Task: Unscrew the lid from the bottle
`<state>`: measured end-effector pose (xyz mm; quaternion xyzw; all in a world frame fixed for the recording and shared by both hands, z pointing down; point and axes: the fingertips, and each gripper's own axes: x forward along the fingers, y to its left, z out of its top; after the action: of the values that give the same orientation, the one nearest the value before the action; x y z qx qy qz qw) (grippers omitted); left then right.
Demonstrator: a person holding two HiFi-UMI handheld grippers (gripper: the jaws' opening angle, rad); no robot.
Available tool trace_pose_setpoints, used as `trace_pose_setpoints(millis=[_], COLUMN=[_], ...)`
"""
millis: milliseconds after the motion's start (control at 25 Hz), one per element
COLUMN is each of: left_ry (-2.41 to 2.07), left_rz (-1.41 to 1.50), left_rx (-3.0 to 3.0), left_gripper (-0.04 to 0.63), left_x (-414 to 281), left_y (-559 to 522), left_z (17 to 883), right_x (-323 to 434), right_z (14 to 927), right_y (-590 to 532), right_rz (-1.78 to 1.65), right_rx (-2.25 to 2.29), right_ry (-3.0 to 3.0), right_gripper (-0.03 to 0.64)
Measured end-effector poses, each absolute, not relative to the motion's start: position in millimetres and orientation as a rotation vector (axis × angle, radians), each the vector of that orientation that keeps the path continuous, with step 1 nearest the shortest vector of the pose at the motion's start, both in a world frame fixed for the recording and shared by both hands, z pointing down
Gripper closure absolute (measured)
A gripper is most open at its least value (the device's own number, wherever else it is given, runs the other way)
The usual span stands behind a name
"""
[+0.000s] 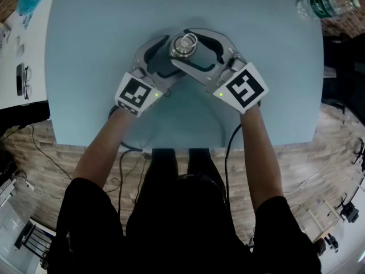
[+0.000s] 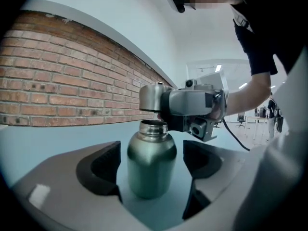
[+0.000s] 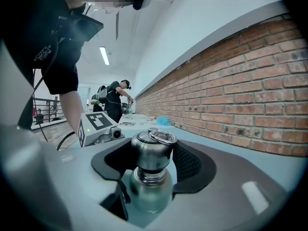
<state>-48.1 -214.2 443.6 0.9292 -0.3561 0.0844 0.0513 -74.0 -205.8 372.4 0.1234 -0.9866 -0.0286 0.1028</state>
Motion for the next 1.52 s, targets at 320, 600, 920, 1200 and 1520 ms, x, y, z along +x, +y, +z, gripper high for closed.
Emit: trace_pose_setpoints(millis=[320, 600, 920, 1200, 1520], left_ry=[-1.133, -1.171, -1.213, -1.239, -1.247], left_rz=[0.243, 0.237, 0.207, 0.192, 0.206], left_rx=[2.8, 2.786, 2.78, 2.778, 2.772], left_gripper=[0.212, 0.233, 0.293, 0.353, 0.44], left_x=[-52.3, -54.1, -55.8, -55.1, -46.1], left_y=[-201.5, -186.5, -178.0, -176.1, -180.8], left_z=[437.5, 431.1, 421.1, 415.0, 412.7], right_x=[-63.1, -57.1, -55.3, -49.5, -37.7], right_z=[365.5, 363.8, 362.4, 364.2, 365.2], right_y=[-203.8, -196.5, -190.4, -190.0, -195.3], right_rz=[-0.084, -0.086, -0.099, -0.101, -0.1], right_rx=[0.423, 0.457, 0.467, 0.489, 0.532], right_ry=[-2.923, -2.923, -2.915, -2.904, -2.889], right_gripper=[0.351, 0.351, 0.351, 0.351, 0.351])
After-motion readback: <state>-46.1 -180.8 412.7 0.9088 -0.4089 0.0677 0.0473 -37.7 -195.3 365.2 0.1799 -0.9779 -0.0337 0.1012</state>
